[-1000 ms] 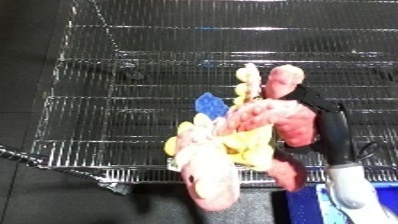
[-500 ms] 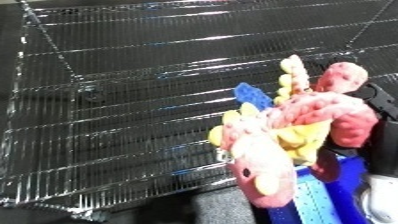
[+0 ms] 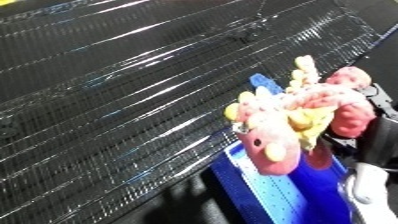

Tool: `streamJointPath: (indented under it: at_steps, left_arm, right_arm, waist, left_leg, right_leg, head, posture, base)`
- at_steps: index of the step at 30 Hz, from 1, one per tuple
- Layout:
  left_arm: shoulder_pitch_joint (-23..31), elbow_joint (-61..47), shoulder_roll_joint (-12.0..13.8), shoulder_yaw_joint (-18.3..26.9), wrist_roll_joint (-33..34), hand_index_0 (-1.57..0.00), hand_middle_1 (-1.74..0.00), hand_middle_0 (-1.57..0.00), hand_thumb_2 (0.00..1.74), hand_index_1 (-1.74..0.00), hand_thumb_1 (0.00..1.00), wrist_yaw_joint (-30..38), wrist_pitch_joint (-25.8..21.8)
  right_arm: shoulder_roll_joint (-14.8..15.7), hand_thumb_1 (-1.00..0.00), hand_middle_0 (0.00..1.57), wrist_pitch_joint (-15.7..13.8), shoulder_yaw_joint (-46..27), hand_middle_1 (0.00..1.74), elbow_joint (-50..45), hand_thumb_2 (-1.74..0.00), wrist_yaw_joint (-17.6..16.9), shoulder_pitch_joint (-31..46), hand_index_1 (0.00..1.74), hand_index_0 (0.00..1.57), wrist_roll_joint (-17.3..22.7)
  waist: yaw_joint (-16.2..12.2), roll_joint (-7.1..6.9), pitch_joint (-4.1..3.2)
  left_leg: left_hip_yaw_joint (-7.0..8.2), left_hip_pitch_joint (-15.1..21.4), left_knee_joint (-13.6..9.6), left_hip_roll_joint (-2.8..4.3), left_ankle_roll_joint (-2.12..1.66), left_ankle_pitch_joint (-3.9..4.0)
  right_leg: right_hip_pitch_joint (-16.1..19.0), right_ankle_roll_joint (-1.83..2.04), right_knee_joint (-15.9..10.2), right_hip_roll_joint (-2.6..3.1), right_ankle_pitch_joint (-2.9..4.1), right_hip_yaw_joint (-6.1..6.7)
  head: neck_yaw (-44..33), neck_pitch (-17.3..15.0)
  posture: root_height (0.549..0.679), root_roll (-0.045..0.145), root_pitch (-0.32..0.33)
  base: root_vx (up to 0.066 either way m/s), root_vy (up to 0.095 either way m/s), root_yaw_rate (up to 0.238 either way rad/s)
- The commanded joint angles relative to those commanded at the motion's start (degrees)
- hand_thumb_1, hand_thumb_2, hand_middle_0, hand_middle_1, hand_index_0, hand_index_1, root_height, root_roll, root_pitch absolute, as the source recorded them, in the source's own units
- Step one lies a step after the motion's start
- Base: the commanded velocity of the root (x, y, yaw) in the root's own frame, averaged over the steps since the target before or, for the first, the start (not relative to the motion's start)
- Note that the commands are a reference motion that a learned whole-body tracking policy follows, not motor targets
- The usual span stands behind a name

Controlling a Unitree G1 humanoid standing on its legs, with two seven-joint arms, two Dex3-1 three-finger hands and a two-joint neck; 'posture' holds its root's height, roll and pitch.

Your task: Pick up the object and place it into the box

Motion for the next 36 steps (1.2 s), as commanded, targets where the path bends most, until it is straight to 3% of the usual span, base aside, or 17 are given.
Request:
streamJointPath:
  at_steps: [5,9,13,16,29,36]
  left_arm:
    - [-0.42,1.07,-0.23,-0.76,-0.48,-1.57,-1.74,-1.57,1.74,-1.74,1.00,-0.14,-0.69]
    - [-1.28,2.00,0.04,-1.72,-0.73,-1.57,-1.74,-1.57,1.74,-1.74,1.00,-0.54,-1.57]
    - [-1.88,2.69,0.30,-2.50,-1.19,-1.57,-1.74,-1.57,1.74,-1.74,1.00,-1.00,-2.43]
    - [-2.12,3.05,0.57,-2.86,-1.20,-1.57,-1.74,-1.57,1.74,-1.74,1.00,-1.43,-2.71]
    - [-3.28,4.21,1.09,-3.60,-0.31,-1.57,-1.74,-1.57,1.74,-1.74,1.00,-2.00,-3.31]
    - [-2.95,4.14,1.09,-3.41,-0.20,-1.57,-1.74,-1.57,1.74,-1.74,1.00,-2.26,-3.42]
  right_arm:
    - [-0.18,-1.00,1.57,-2.00,-1.93,1.74,6.38,-1.74,-1.33,0.05,1.74,1.57,4.65]
    - [-0.71,-1.00,1.57,-4.32,-3.74,1.74,13.47,-1.74,-2.59,-1.32,1.74,1.57,10.78]
    - [-2.50,-0.80,1.26,-7.19,-5.60,1.39,21.17,-1.39,-2.46,-3.24,1.39,1.26,17.92]
    - [-4.26,-0.65,1.02,-8.03,-6.26,1.13,24.93,-1.13,-1.57,-4.02,1.13,1.02,21.04]
    - [-9.27,0.00,0.00,-6.94,-7.21,0.00,30.98,0.00,-1.27,-4.25,0.00,0.00,21.17]
    - [-9.98,0.00,0.00,-6.19,-7.59,0.00,32.83,0.00,-1.26,-3.59,0.00,0.00,20.87]
  waist:
    - [-1.07,0.77,-0.19]
    - [-1.77,1.59,-0.32]
    - [-2.05,2.43,-0.36]
    - [-2.15,3.00,-0.35]
    - [-2.23,4.38,-0.63]
    - [-1.83,4.76,-0.84]
  left_leg:
    - [0.72,0.56,-0.44,-0.19,-0.11,-0.02]
    - [1.27,0.69,-0.95,-0.44,-0.28,0.20]
    - [1.56,0.80,-1.51,-0.75,-0.40,0.44]
    - [1.74,0.89,-1.90,-0.95,-0.50,0.60]
    - [2.20,1.23,-3.73,-1.23,-0.62,1.54]
    - [2.25,1.36,-4.18,-1.26,-0.66,1.84]
  right_leg:
    - [0.07,-0.01,-0.50,-0.04,0.37,0.45]
    - [0.18,0.01,-1.18,-0.13,0.73,0.72]
    - [0.37,0.02,-1.82,-0.27,1.07,0.90]
    - [0.55,-0.01,-2.27,-0.36,1.28,0.98]
    - [0.61,0.08,-3.40,-0.35,1.48,1.07]
    - [0.77,0.10,-3.67,-0.35,1.35,1.09]
  head:
    - [1.93,0.96]
    - [3.30,1.78]
    - [4.47,2.48]
    - [4.46,2.61]
    - [5.04,2.37]
    - [5.00,2.52]
  posture:
    - [0.635,0.085,-0.101]
    - [0.636,0.088,-0.097]
    - [0.638,0.090,-0.093]
    - [0.639,0.091,-0.091]
    - [0.642,0.093,-0.076]
    - [0.644,0.094,-0.070]
  base:
    - [-0.003,0.022,-0.071]
    - [-0.009,0.021,-0.066]
    - [-0.009,0.014,-0.021]
    - [-0.004,0.009,-0.014]
    - [0.008,-0.003,-0.017]
    - [0.008,-0.016,-0.007]
